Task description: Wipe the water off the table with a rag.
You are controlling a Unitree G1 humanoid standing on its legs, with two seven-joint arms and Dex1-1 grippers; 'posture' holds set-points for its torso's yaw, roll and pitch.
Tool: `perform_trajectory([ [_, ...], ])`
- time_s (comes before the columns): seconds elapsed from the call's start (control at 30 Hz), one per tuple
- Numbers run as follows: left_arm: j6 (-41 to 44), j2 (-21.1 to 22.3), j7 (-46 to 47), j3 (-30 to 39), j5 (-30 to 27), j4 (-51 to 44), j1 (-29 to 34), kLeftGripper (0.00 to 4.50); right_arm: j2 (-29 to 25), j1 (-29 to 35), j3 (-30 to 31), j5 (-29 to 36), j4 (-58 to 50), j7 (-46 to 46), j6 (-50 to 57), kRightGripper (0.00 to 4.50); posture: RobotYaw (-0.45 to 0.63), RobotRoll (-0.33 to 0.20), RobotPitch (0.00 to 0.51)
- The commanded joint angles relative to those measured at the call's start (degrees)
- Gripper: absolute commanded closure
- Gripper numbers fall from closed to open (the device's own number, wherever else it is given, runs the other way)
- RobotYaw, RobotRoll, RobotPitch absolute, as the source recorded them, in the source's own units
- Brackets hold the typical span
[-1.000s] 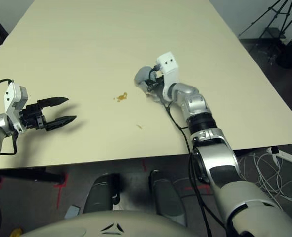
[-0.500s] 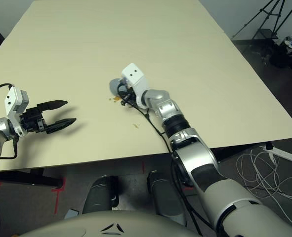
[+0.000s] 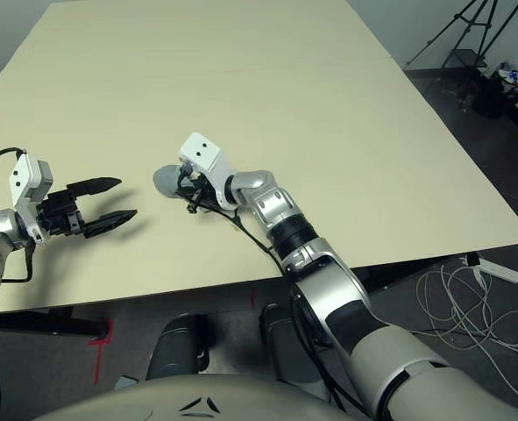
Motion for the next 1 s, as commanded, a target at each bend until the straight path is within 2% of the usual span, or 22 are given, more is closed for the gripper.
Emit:
perform_trajectory([
  [0.03, 0.0, -0.4, -0.3, -0.4, 0.1, -0.2, 0.2, 0.00, -3.9, 1.7, 0.8, -1.9, 4.4, -0.4, 2.1, 4.38, -0.04, 0.000, 0.123],
  [0.4, 0.1, -0.8, -1.2, -1.6, 0.8, 1.6, -2.4, 0.00, -16.9, -4.7, -4.6, 0.2, 11.9, -1.4, -0.1, 4.38, -0.07, 0.000, 0.128],
  [0.67, -0.2, -0.7, -1.7, -1.8, 1.0, 3.0, -3.5, 0.00, -23.9, -8.5, -9.6, 1.8, 16.7, -3.1, -3.3, 4.38, -0.07, 0.000, 0.132],
  [0.87, -0.2, -0.7, -1.8, -1.7, 1.1, 3.2, -3.7, 0.00, -27.9, -9.3, -14.7, 6.5, 12.9, 1.0, 2.7, 4.38, -0.08, 0.000, 0.139],
  [1.0, -0.2, -0.6, -1.9, -1.8, 1.2, 3.5, -3.8, 0.00, -33.4, -10.1, -16.6, 8.5, 9.5, 5.2, 7.8, 4.38, -0.08, 0.000, 0.145],
])
